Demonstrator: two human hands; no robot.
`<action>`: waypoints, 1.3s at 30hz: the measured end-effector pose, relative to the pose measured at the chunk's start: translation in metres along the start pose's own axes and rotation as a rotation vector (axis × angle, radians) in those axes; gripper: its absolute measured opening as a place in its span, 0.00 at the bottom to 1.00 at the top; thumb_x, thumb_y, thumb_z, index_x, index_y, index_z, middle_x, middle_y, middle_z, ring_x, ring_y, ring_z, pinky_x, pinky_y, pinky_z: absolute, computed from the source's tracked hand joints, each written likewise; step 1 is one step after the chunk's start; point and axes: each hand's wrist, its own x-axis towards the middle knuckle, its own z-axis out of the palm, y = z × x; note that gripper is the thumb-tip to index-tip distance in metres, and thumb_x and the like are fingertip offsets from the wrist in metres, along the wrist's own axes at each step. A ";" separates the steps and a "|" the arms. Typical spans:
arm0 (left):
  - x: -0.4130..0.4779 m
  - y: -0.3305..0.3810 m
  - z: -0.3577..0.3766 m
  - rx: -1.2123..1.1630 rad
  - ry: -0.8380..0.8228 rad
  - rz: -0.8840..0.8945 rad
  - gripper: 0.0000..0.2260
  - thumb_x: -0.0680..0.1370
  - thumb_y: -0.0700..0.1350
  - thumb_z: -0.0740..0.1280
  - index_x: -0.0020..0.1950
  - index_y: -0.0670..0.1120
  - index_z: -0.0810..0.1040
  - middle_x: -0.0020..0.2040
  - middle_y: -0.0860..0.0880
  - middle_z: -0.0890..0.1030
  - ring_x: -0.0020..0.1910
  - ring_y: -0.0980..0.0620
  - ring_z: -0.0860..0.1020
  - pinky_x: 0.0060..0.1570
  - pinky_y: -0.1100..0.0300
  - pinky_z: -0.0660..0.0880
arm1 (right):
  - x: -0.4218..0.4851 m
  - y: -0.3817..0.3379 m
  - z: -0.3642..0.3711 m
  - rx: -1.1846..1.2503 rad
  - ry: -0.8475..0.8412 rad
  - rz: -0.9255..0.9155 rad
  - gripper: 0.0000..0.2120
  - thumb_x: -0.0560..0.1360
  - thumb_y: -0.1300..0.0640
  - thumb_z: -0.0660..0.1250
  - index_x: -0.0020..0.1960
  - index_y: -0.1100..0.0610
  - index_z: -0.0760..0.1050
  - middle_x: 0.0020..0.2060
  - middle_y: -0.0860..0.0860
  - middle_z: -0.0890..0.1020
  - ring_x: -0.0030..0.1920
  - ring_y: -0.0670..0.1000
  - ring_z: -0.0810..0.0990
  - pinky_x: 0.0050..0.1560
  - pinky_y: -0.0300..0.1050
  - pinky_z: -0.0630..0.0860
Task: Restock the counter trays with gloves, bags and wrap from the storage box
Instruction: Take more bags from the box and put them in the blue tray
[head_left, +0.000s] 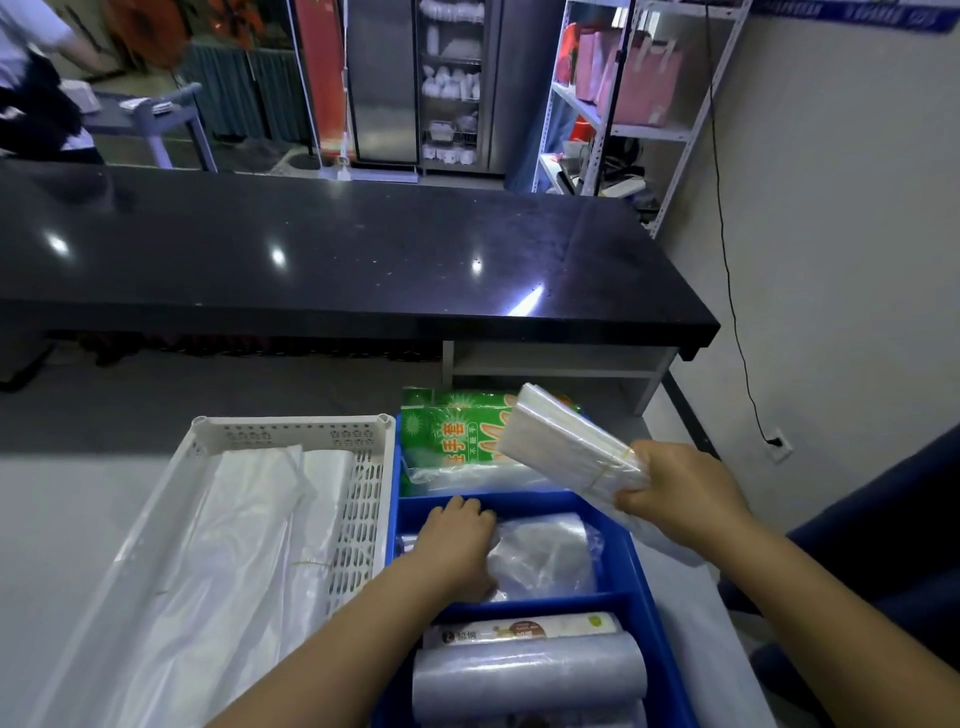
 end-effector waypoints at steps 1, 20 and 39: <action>0.001 0.002 0.000 -0.039 -0.012 -0.018 0.22 0.68 0.54 0.71 0.57 0.46 0.72 0.58 0.45 0.73 0.55 0.45 0.71 0.55 0.52 0.68 | 0.001 -0.001 0.000 0.000 0.002 -0.002 0.13 0.69 0.47 0.71 0.51 0.49 0.73 0.38 0.42 0.75 0.36 0.42 0.76 0.33 0.35 0.72; 0.002 0.028 -0.003 -0.308 -0.001 -0.113 0.17 0.71 0.51 0.69 0.57 0.48 0.72 0.54 0.46 0.79 0.52 0.45 0.77 0.49 0.53 0.74 | 0.013 -0.011 0.003 -0.067 0.030 -0.117 0.17 0.71 0.43 0.68 0.56 0.50 0.72 0.48 0.47 0.82 0.41 0.45 0.78 0.36 0.35 0.75; -0.061 0.044 -0.008 0.093 0.127 0.080 0.14 0.53 0.60 0.75 0.28 0.54 0.77 0.20 0.55 0.75 0.19 0.58 0.74 0.18 0.67 0.60 | 0.036 -0.042 0.078 -0.311 -0.210 -0.516 0.13 0.70 0.45 0.67 0.50 0.50 0.74 0.49 0.50 0.83 0.50 0.56 0.79 0.46 0.46 0.75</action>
